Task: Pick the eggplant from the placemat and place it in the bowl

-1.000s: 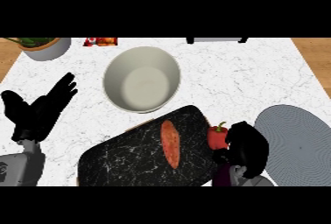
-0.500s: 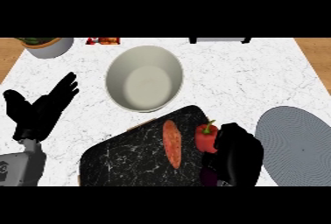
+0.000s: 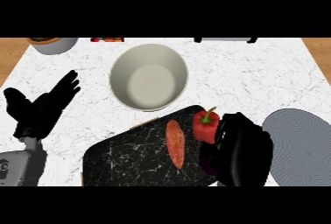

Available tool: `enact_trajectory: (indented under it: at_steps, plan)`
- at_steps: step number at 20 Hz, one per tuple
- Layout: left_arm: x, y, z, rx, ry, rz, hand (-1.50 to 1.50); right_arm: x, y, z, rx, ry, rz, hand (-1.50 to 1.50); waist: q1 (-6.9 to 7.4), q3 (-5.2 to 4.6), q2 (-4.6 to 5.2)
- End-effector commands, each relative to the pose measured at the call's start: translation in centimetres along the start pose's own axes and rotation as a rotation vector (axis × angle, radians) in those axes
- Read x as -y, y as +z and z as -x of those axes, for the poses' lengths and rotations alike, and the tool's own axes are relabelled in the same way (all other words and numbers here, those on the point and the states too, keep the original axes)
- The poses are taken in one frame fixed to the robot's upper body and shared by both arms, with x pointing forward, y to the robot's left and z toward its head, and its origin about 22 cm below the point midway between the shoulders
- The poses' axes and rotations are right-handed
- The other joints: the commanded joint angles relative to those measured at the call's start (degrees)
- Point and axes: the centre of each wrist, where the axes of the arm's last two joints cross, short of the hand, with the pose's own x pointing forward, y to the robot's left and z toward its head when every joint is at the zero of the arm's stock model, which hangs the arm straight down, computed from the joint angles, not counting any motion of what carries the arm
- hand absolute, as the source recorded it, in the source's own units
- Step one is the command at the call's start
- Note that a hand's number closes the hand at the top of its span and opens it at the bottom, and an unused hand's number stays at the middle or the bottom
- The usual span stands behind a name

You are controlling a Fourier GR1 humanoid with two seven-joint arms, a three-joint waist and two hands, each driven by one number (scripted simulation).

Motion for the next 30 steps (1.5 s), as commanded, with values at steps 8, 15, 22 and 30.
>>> enact_trajectory:
  at_steps: [8, 15, 22, 30]
  plan:
    - [1.5, -0.9, -1.0, 0.023, 0.003, 0.05, 0.0, 2.9, -2.8, -3.6, -0.219, -0.041, 0.149, 1.5, 2.59, 0.13, 1.03]
    - [2.3, -1.4, -1.1, 0.046, -0.004, 0.086, 0.0, 4.1, -6.7, -6.1, -0.286, -0.039, 0.192, 1.5, 4.86, 0.17, 1.85]
    - [2.9, -2.1, -1.7, 0.058, -0.005, 0.083, 0.0, 4.7, -11.2, -8.3, -0.387, -0.022, 0.209, 1.5, 5.72, 0.32, 2.15]
    - [3.9, -2.6, -2.5, 0.068, -0.019, 0.12, 0.0, 3.6, -15.8, -10.1, -0.479, -0.122, 0.106, 1.5, 6.32, 0.6, 2.78]
